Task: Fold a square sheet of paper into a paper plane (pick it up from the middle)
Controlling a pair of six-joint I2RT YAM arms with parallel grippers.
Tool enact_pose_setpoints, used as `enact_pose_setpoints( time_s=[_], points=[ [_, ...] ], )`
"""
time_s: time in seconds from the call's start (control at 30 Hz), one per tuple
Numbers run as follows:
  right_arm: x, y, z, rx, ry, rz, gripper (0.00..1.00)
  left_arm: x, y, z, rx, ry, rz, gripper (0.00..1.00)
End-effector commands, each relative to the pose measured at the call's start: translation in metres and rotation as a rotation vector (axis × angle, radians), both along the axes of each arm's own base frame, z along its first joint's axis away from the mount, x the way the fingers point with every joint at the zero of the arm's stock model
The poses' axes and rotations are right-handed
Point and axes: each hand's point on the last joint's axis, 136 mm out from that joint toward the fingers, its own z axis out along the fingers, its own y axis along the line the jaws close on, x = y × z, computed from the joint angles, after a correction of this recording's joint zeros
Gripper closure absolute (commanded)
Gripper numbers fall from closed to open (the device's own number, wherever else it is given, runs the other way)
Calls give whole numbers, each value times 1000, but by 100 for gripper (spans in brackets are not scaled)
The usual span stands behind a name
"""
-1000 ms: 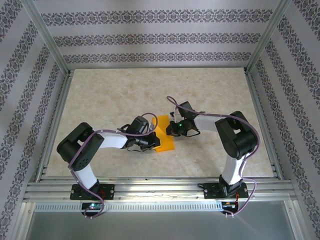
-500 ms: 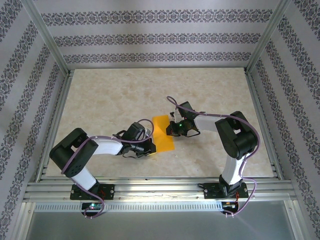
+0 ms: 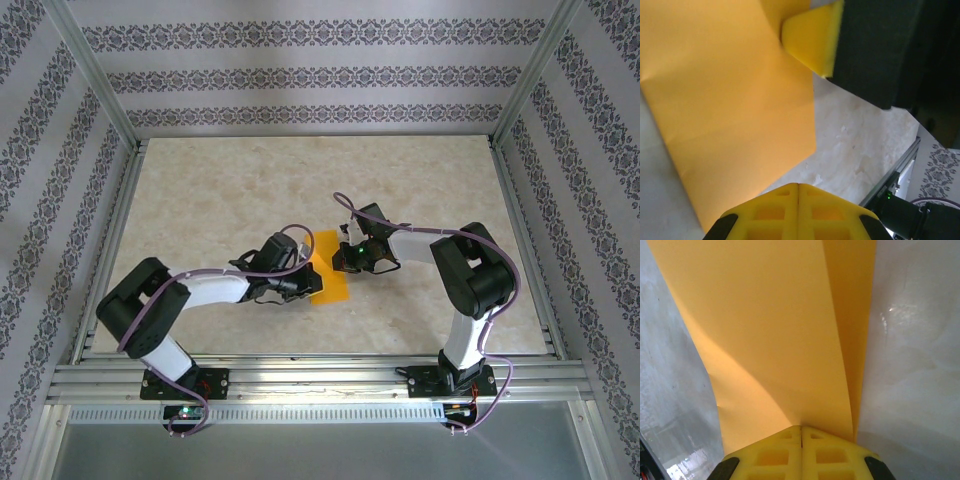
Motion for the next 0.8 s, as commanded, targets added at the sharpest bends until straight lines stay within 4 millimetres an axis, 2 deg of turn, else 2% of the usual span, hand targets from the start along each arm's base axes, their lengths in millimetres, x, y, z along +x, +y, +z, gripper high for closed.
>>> enact_pose_setpoints(
  time_s=[0.0,0.17,0.43,0.53,0.6,0.7,0.77],
  points=[
    [-40,-49,-50,-241,171,-55,100,-7,2,-25,55,29,-30,100],
    [-40,-50,-50,-244,168,-57,100,-28,18,-49,101,101,-29,100],
    [-42,-50,-53,-248,176,-51,100,-62,32,-57,141,141,-119,100],
    [-42,-51,-54,-251,176,-49,100,-63,32,-47,135,112,-138,100],
    [-42,-50,-54,-250,175,-48,100,-59,29,-35,115,78,-148,100],
    [-42,-49,-54,-241,176,-42,100,-45,24,-8,98,-9,-148,97],
    [-42,-49,-54,-242,180,-40,100,-29,22,13,73,-43,-122,94]
  ],
)
